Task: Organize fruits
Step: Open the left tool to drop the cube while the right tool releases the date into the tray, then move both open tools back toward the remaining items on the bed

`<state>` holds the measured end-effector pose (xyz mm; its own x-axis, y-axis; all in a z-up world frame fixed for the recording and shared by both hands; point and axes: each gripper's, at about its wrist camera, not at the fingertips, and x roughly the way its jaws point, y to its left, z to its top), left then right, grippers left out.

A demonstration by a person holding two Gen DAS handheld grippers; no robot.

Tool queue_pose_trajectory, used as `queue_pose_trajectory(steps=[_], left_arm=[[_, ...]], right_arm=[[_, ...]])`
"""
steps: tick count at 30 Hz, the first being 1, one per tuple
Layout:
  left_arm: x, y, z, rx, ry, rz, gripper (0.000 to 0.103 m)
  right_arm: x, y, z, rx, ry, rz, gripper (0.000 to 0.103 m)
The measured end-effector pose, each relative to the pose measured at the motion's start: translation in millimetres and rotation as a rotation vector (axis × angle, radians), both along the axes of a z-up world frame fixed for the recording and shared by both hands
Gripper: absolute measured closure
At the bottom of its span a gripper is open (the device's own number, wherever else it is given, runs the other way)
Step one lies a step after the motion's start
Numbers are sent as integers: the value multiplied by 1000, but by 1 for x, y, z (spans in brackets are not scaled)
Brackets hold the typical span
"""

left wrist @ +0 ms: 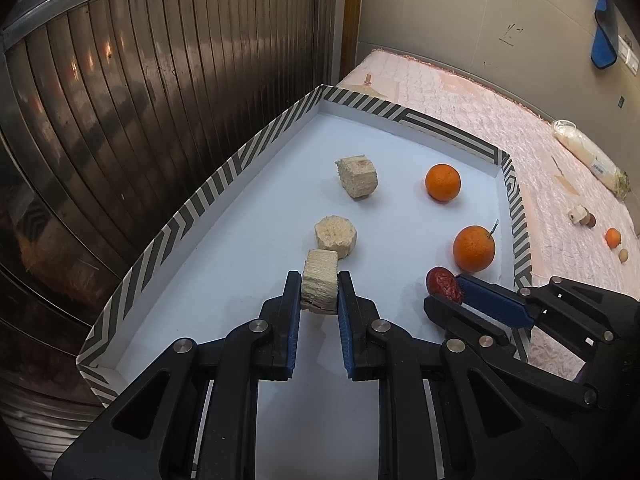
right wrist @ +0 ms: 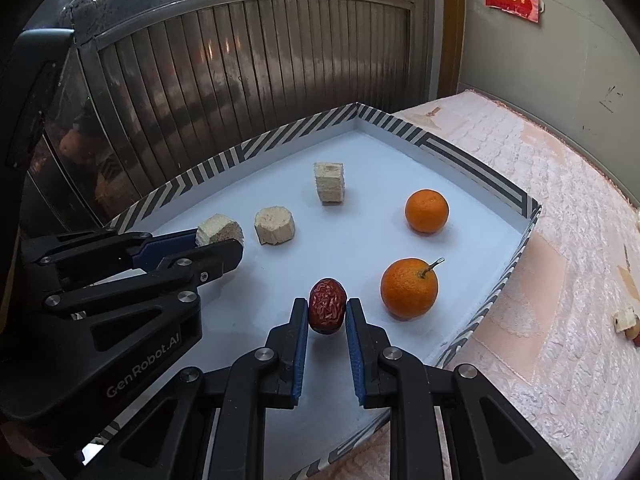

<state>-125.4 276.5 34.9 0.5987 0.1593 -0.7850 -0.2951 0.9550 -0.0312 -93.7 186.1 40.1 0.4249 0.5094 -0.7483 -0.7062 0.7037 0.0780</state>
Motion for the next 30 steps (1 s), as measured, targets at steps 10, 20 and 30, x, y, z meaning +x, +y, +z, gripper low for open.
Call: queue_pose_trajectory(steps=[10, 20, 30], left_arm=[[5, -3, -2, 25, 17, 3, 74], [-2, -22, 25, 86, -81, -5, 39], [16, -65, 41, 79, -126, -77, 38]], right_arm=[[1, -2, -2, 2, 17, 2, 83], [-3, -31, 18, 21, -29, -53, 77], [2, -92, 34, 54, -61, -175, 76]])
